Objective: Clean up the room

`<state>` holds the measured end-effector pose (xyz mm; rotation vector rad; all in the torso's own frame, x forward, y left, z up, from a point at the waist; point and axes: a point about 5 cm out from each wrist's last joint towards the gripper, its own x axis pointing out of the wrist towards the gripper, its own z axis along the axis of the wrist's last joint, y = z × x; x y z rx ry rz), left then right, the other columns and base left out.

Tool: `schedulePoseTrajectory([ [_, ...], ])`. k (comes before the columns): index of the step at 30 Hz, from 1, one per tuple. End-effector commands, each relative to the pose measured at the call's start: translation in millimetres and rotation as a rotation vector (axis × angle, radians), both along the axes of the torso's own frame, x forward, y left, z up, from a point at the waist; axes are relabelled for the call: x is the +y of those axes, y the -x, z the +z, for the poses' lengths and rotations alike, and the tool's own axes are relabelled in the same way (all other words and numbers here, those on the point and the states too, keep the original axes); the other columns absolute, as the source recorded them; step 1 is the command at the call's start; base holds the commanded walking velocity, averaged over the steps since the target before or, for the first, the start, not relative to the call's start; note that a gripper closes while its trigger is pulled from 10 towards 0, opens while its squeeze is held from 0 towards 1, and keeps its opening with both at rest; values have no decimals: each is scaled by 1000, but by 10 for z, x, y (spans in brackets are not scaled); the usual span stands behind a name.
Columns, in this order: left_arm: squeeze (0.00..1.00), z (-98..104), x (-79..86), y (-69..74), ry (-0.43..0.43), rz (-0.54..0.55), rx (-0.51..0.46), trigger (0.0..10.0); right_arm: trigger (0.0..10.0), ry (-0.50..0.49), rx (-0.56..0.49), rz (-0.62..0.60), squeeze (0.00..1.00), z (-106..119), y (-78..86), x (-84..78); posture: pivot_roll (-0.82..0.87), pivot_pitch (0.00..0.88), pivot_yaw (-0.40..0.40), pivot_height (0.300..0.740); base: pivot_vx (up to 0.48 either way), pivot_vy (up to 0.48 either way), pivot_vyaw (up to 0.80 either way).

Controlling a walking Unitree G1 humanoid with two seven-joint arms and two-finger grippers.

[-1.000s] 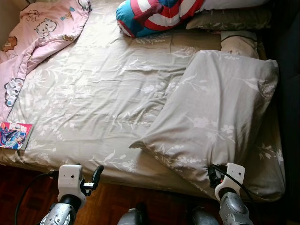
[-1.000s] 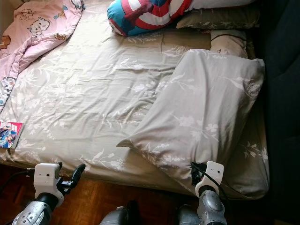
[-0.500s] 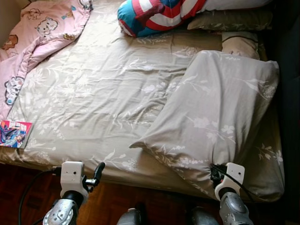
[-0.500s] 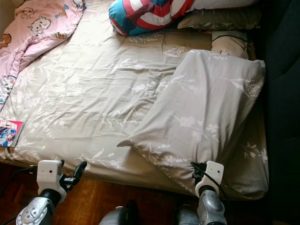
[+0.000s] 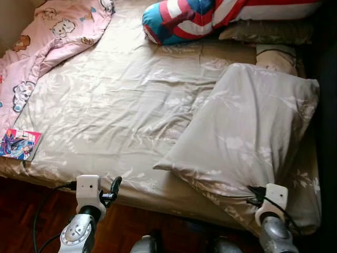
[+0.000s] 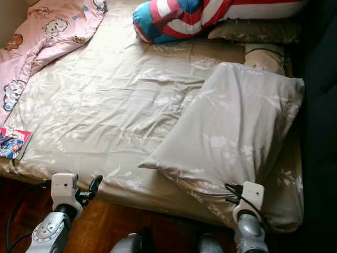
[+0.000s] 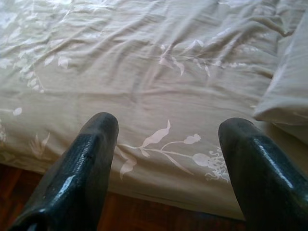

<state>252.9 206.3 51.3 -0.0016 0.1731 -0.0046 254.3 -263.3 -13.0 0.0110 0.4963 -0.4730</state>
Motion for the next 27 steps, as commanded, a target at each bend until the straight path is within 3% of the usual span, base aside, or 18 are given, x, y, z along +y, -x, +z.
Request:
schedulePoseTrajectory([
  [1, 0, -108, 75, 87, -8, 30, 42, 10000, 0, 17, 49, -102, 0, -65, 170, -178, -26, 196, 91, 740, 0, 0, 0],
  [3, 0, -109, 64, 18, -3, 31, 35, 10000, 0, 114, 35, -192, 0, 96, 178, -486, -56, 183, 86, 740, 0, 0, 0],
  [4, 0, -95, 77, -49, -1, 37, 24, 10000, 0, 203, 0, -254, 0, 287, 159, -736, -75, 185, 84, 740, 0, 0, 0],
  [6, 0, -92, 82, -65, -1, 39, 22, 10000, 0, 223, -9, -268, 0, 336, 153, -790, -75, 185, 84, 740, 0, 0, 0],
  [9, 0, -121, 119, -92, 0, 57, 22, 10000, 0, 311, -37, -331, 0, 536, 173, -1035, -101, 156, 75, 740, 0, 0, 0],
  [11, 0, -133, 126, -97, -1, 60, 22, 10000, 0, 336, -48, -353, 0, 599, 184, -1109, -102, 153, 75, 740, 0, 0, 0],
  [14, 0, -161, 145, -117, -4, 69, 23, 10000, 0, 277, -107, -319, 0, 675, 88, -1100, -104, 130, 69, 740, 0, 0, 0],
  [15, 0, -162, 149, -125, -5, 69, 24, 10000, 7451, 229, -128, -270, 0, 654, 21, -1013, -102, 131, 71, 740, 0, 0, 0],
  [16, 0, -162, 149, -125, -5, 69, 24, 10000, 7451, 229, -128, -270, 0, 654, 21, -1013, -102, 131, 71, 740, 0, 0, 0],
  [17, 0, -162, 151, -130, -6, 68, 24, 10000, 10000, 183, -134, -210, 0, 606, -42, -896, -102, 131, 71, 740, 0, 0, 0],
  [18, 0, -164, 156, -135, -7, 68, 22, 10000, 10000, 134, -129, -159, 0, 542, -84, -779, -91, 137, 74, 740, 0, 0, 0],
  [19, 0, -164, 156, -135, -7, 68, 22, 10000, 10000, 134, -129, -159, 0, 542, -84, -779, -91, 137, 74, 740, 0, 0, 0],
  [20, 0, -160, 180, -120, -14, 68, 19, 10000, 10000, 22, -104, -75, 0, 361, -126, -494, -62, 152, 84, 740, 0, 0, 0],
  [22, 0, -160, 180, -120, -14, 68, 19, 10000, 10000, 22, -104, -75, 0, 361, -126, -494, -62, 152, 84, 740, 0, 0, 0],
  [23, 0, -160, 190, -112, -17, 68, 17, 10000, 10000, -9, -95, -57, 0, 306, -129, -409, -62, 152, 84, 740, 0, 0, 0],
  [24, 0, -157, 206, -93, -22, 70, 17, 10000, 10000, -33, -88, -37, 149, 244, -126, -301, -46, 154, 88, 740, 0, 0, 0],
  [25, 0, -153, 230, -67, -27, 71, 15, 10000, 10000, -62, -82, -29, 1000, 186, -116, -209, -25, 163, 96, 740, 0, 0, 0],
  [27, 0, -145, 292, -16, -44, 72, 8, 10000, 10000, -103, -50, -8, 1000, 79, -117, 7, -7, 177, 104, 740, 0, 0, 0],
])
